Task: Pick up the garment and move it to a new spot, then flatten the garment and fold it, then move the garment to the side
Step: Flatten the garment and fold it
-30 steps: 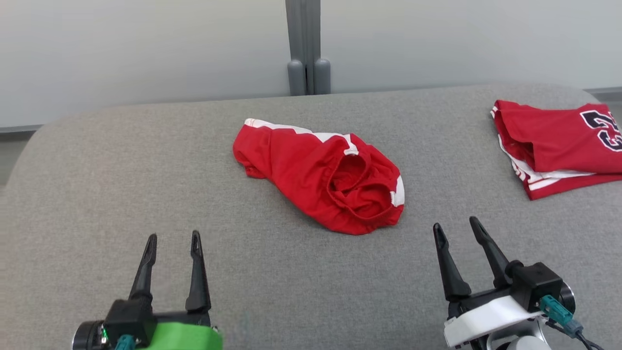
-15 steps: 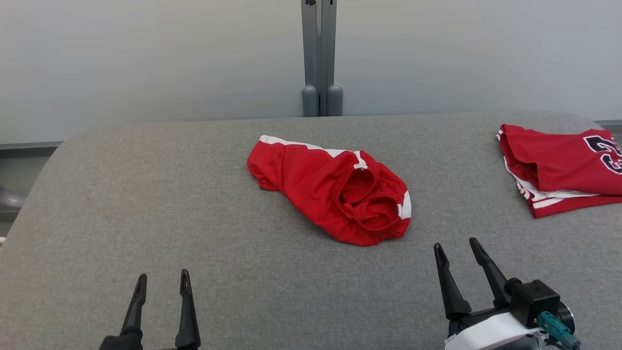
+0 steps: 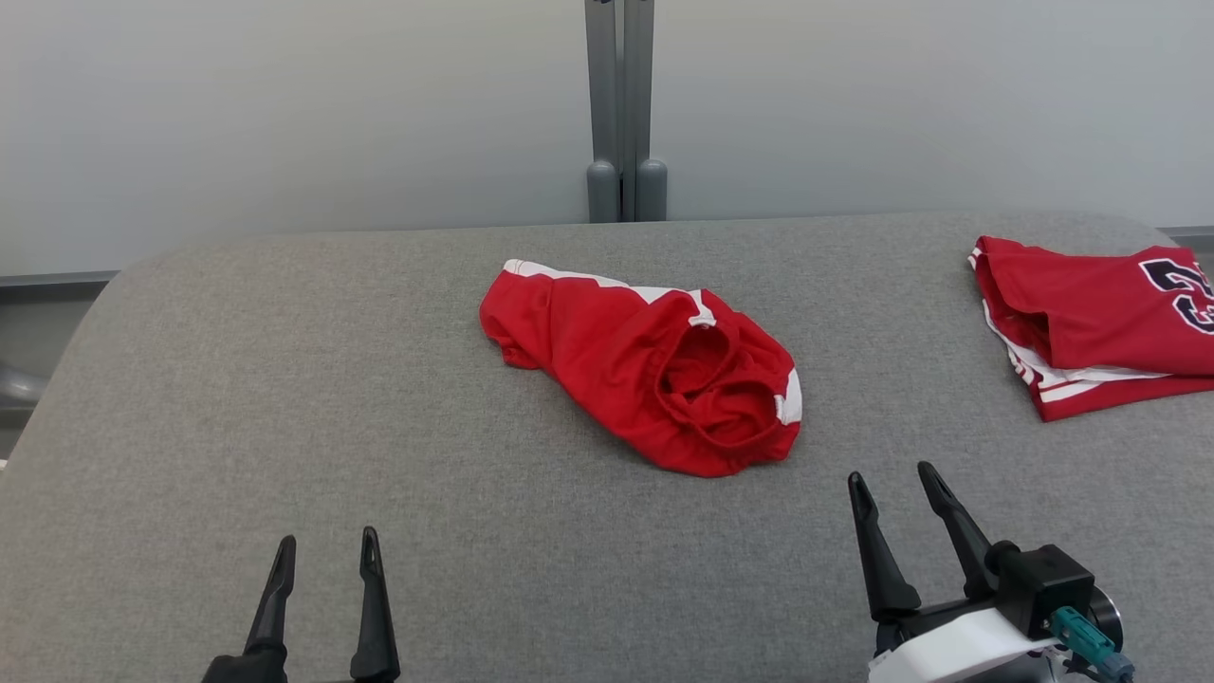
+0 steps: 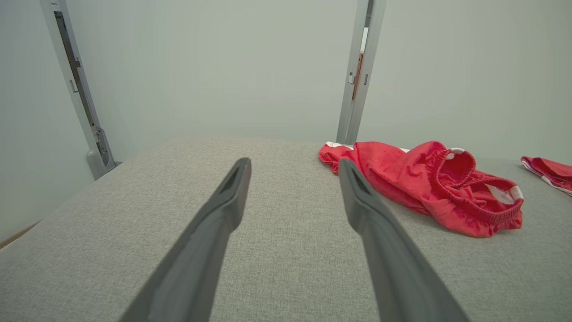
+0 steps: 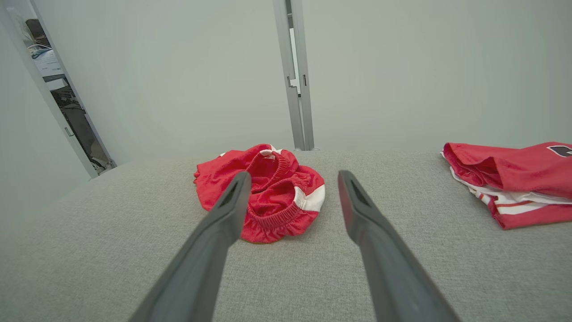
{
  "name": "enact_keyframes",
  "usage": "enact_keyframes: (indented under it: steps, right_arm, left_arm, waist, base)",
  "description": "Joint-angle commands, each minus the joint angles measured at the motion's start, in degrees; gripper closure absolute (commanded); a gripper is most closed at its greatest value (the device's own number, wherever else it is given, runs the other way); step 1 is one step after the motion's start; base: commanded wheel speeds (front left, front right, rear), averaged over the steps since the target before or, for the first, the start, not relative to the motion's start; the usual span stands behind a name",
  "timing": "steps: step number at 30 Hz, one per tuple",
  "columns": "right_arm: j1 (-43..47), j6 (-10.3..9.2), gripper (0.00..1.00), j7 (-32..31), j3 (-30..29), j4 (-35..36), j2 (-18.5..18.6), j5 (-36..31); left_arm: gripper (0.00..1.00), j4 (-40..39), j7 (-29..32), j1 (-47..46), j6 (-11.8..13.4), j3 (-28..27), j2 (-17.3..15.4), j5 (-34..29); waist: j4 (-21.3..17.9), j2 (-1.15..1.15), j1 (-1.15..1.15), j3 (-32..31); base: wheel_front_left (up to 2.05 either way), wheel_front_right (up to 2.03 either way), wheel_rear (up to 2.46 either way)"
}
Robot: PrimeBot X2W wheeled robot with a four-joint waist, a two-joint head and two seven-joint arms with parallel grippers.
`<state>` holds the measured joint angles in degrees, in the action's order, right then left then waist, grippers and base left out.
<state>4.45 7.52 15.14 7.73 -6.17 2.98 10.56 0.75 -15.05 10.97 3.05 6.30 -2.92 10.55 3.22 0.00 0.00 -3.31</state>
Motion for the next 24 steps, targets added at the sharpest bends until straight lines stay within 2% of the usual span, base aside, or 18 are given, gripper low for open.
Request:
enact_keyframes:
  steps: [1, 16, 24]
  right_arm:
    - [0.2, -0.07, 0.00, 0.0, -0.2, 0.1, 0.0, 0.0]
    - [-0.4, -0.07, 0.00, 0.0, -0.2, 0.0, -0.1, 0.0]
    - [-1.5, -0.07, 0.00, 0.0, 0.1, 0.0, -0.1, 0.5]
  left_arm:
    - [0.00, 0.2, -0.1, 0.2, 0.2, 0.1, 0.0, -0.2]
    - [0.00, 0.5, -0.2, -0.3, 1.2, 0.4, 0.0, -0.5]
    - [0.00, 3.9, -0.2, -2.9, -0.3, 3.7, 0.0, 0.5]
  waist:
    - [0.0, 0.00, 0.00, 0.0]
    - [-0.1, 0.00, 0.00, 0.1]
    - [-1.6, 0.00, 0.00, 1.8]
  base:
    - [0.00, 0.00, 0.00]
    - [0.00, 0.00, 0.00]
    - [0.00, 0.00, 0.00]
